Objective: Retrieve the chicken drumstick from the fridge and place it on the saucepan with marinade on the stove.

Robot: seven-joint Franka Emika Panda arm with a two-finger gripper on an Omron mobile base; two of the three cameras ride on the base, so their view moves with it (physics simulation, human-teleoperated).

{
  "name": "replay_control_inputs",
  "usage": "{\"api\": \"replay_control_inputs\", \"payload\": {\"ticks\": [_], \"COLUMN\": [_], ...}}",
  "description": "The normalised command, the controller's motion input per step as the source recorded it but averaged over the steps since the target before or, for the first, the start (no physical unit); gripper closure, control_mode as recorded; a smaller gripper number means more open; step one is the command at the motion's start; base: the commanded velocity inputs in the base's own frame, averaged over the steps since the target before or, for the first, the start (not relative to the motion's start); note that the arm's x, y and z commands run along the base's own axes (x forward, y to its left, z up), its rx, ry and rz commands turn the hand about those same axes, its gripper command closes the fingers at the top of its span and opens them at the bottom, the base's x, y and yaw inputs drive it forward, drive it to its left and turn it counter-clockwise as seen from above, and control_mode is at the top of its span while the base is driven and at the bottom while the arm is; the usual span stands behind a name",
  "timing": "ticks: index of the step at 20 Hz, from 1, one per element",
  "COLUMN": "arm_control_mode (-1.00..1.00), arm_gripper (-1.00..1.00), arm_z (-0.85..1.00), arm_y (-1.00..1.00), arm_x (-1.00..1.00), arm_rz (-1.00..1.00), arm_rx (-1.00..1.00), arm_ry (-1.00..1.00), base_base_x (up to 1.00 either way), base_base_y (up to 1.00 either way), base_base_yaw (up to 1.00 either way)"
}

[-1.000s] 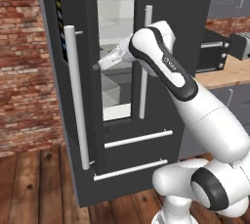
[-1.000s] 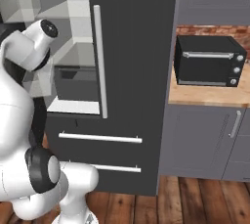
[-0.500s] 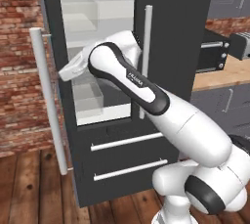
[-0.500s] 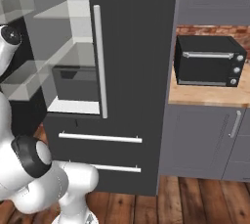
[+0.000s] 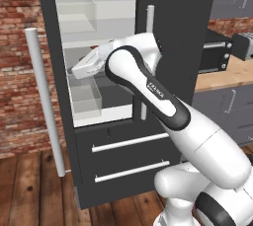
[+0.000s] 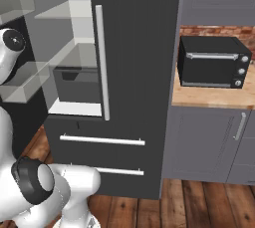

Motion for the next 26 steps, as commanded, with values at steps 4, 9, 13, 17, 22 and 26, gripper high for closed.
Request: {"api": "replay_control_inputs", "payload": {"ticks": [4, 9, 13, 17, 22, 26], "arm_control_mode": [-1.0, -1.0, -1.0, -1.0, -1.0, -1.0], "arm_gripper": [-1.0, -1.0, -1.0, -1.0, -1.0, -1.0], "arm_z": [0.91, -0.09, -0.56, -0.23, 0.11, 0.16], "arm_y": [-1.0, -1.0, -1.0, -1.0, -1.0, -0.97], "arm_x": [-0.73, -0.89, -0.98, -0.61, -0.04, 0.0], "arm_rz": [-0.34, -0.27, -0.33, -0.42, -0.45, -0.38], "arm_rx": [-0.01, -0.1, -0.06, -0.01, 0.0, -0.04], "arm_ry": [0.0, -0.03, -0.1, -0.04, 0.11, 0.24], "base_base_x": [0.0, 0.0, 0.0, 0.0, 0.0, 0.0], "base_base_y": [0.0, 0.0, 0.0, 0.0, 0.0, 0.0], "base_base_yaw": [0.0, 0.0, 0.0, 0.0, 0.0, 0.0]}}
